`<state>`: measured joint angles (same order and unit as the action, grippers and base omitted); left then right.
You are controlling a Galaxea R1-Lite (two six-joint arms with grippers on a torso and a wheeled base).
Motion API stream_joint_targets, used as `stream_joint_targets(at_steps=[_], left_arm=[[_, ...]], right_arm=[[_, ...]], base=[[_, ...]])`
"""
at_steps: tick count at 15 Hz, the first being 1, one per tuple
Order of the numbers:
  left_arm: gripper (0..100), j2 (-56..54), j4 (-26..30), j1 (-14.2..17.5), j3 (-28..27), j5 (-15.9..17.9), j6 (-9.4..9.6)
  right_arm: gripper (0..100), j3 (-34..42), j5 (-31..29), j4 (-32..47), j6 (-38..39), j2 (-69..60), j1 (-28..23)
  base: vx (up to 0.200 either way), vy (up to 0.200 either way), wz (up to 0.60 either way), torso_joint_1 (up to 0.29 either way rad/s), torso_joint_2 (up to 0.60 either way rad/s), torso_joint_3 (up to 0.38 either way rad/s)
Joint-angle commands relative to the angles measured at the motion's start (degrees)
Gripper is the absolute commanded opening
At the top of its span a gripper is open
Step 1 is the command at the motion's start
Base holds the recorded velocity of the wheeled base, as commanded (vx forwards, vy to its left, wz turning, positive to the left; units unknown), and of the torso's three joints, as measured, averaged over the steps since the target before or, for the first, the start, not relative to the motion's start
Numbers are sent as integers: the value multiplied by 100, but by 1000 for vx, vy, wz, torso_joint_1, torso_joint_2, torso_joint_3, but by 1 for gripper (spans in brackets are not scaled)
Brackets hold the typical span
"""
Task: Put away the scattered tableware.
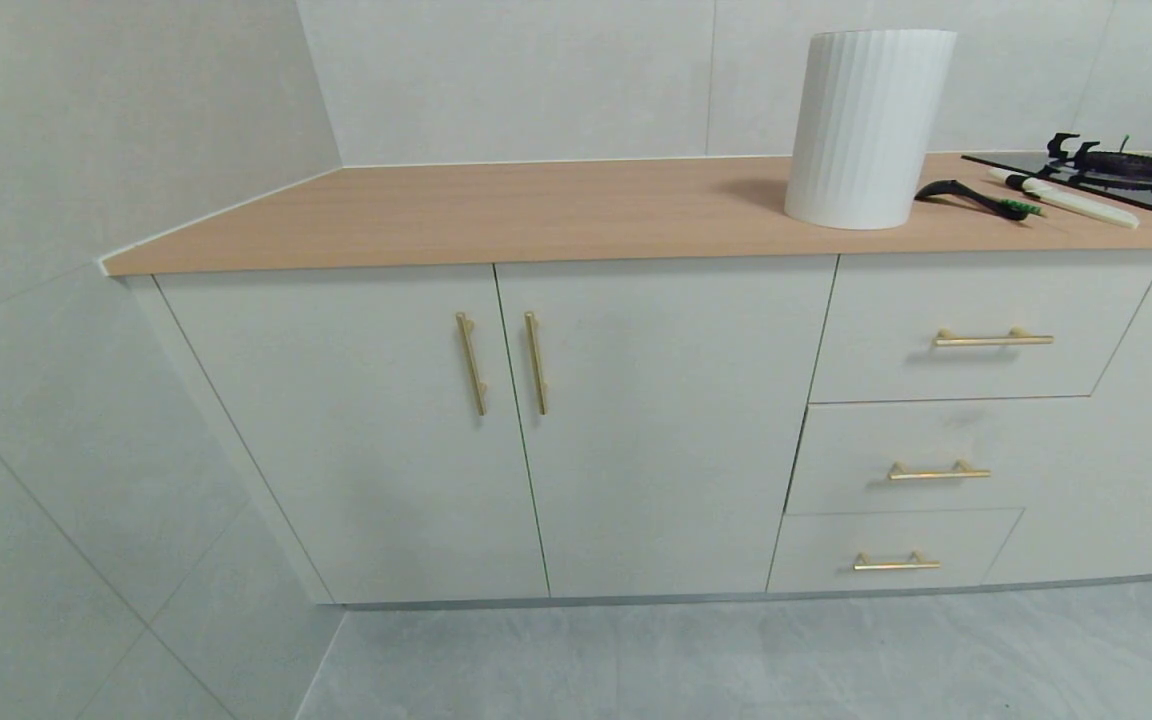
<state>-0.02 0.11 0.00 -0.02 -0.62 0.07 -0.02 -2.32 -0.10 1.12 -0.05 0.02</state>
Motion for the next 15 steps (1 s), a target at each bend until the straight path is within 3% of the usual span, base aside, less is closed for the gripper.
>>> stream_joint_targets(at_steps=[1, 6, 15], left_arm=[[100, 2, -2, 0, -6, -8, -25], [100, 2, -2, 0, -6, -8, -16], [100, 2, -2, 0, -6, -8, -16]], right_arm=[[100, 2, 3, 10, 2, 5, -2], [100, -6, 29, 10, -7, 14, 6], [100, 2, 82, 10, -15, 14, 6]], base=[[0, 0, 0, 0, 0, 0], [0, 0, 0, 0, 0, 0], [0, -200, 0, 2, 4, 2]])
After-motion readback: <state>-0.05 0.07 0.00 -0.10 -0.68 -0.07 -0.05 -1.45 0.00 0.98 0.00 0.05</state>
